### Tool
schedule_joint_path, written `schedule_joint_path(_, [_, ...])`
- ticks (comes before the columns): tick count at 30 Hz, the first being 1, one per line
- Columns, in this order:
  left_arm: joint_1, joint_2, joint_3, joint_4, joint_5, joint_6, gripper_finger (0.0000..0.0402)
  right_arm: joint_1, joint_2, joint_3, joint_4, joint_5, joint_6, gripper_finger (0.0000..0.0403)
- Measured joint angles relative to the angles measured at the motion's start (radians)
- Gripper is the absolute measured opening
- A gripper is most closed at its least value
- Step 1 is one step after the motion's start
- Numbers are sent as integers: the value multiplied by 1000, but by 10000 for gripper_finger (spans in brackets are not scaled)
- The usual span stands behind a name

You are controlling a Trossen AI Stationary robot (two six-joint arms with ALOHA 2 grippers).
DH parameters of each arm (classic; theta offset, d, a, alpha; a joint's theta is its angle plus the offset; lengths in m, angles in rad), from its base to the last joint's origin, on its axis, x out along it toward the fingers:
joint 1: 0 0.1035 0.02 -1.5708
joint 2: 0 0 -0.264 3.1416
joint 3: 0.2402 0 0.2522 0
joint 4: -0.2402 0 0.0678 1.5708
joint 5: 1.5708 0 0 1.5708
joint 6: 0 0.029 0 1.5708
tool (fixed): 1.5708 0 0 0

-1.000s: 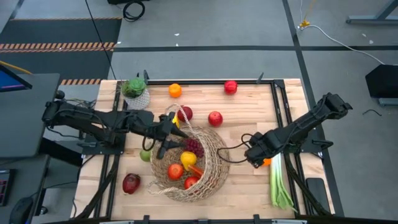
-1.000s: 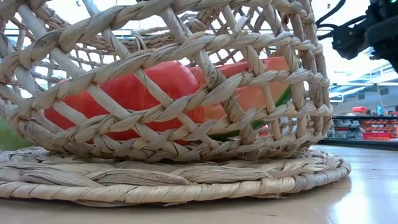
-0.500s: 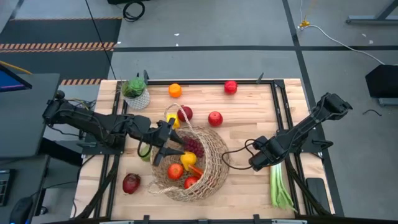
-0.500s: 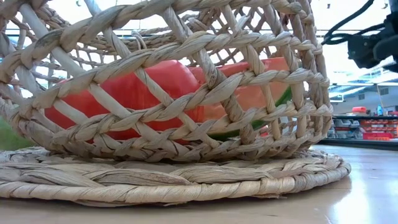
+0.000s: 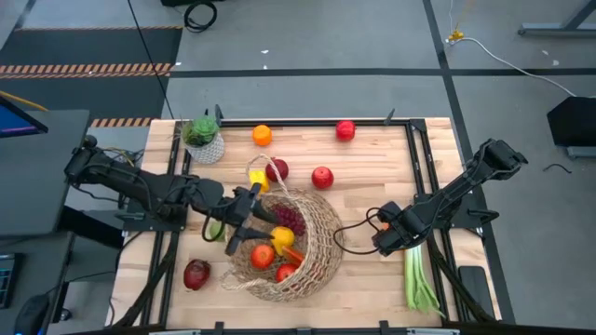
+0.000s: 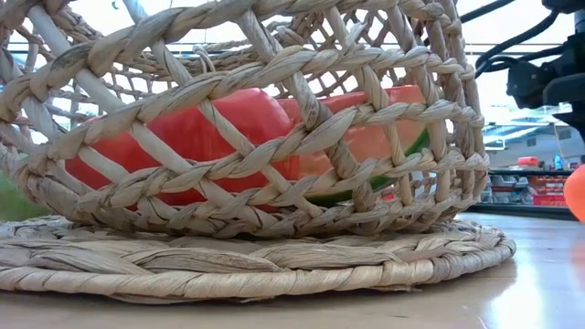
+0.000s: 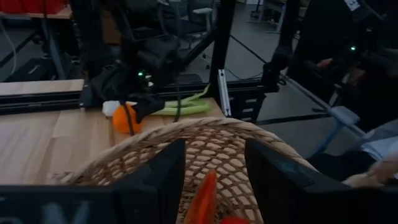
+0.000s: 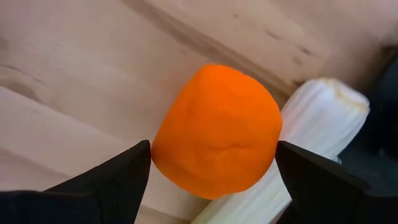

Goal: Build produce basket
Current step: Put the right orange into the basket

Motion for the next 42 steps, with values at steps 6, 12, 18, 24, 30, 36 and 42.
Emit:
schedule_joint_path(6, [-42, 0, 0, 3, -18, -1, 172, -4, 0, 0, -21, 85, -25, 347])
schedule_joint_path(12, [-86, 0, 0, 3, -97, -5, 172, -5, 0, 0, -14, 89, -72, 329])
schedule_joint_path(18, [-113, 0, 0, 3, -139, -28, 172, 17, 0, 0, -14, 47, -81, 264])
schedule_joint_path(24, [-150, 0, 0, 3, -190, -53, 172, 39, 0, 0, -8, 21, -107, 254])
schedule_joint_path(30, [-184, 0, 0, 4, -254, -53, 172, 43, 0, 0, 6, 23, -157, 271])
schedule_joint_path(36, [-199, 0, 0, 43, -297, -41, 172, 43, 1, 48, 18, 130, -236, 219])
schedule_joint_path(42, [-220, -5, 0, 63, -298, -18, 172, 28, 1, 193, 19, 230, -366, 211])
